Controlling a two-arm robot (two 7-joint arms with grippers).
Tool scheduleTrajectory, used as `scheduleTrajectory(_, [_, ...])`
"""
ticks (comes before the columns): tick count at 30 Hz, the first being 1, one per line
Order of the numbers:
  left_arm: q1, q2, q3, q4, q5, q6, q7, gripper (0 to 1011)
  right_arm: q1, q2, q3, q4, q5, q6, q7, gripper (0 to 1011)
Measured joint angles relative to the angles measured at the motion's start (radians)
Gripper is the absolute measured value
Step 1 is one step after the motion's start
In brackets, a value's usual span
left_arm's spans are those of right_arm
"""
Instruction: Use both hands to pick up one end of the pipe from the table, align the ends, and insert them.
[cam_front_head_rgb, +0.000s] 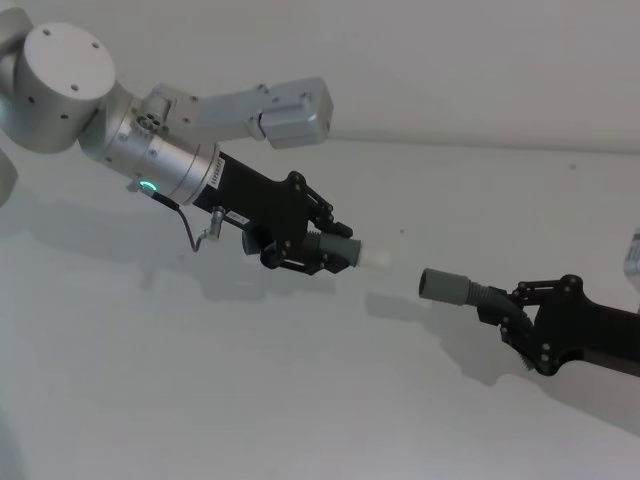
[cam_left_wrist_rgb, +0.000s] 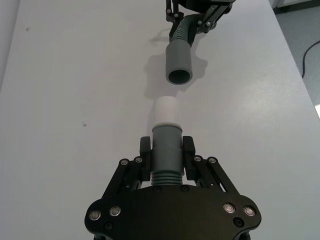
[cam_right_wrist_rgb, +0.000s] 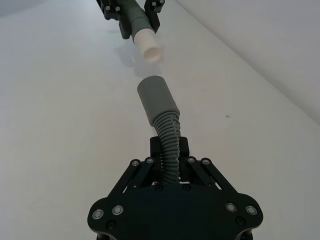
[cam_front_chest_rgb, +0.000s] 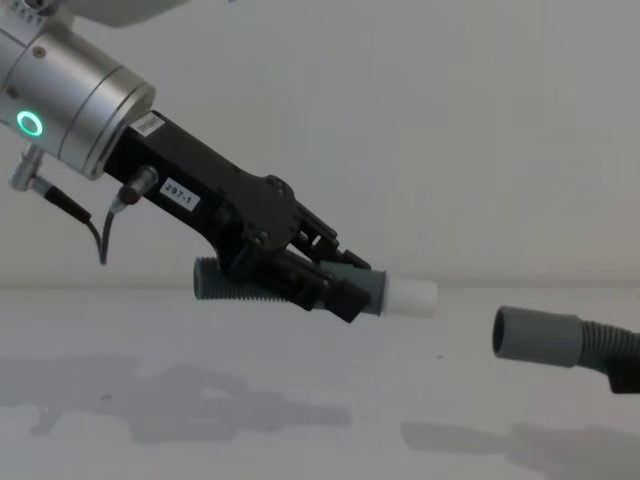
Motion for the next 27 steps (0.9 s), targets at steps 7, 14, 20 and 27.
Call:
scheduleTrajectory(7, [-0.003, -0.007, 0.004, 0.012, -0.003, -0.005, 0.009, 359, -0.002, -0.003, -0.003, -0.006, 0.002, 0.012, -0.019, 179])
scheduleTrajectory(14, [-0.011, -0.021, 0.011, 0.033, -0.007, -0.019, 0.01, 359, -0.006, -0.007, -0.004, -0.014, 0.009, 0.026, -0.04, 181])
scheduleTrajectory(20, [-0.02, -0.031, 0.019, 0.053, -0.011, -0.03, 0.005, 359, -0.009, -0.01, -0.005, -0.02, 0.018, 0.038, -0.057, 181])
scheduleTrajectory(27, [-0.029, -0.038, 0.027, 0.069, -0.015, -0.039, 0.0, 359, -0.011, -0.011, -0.007, -0.024, 0.027, 0.05, -0.071, 181])
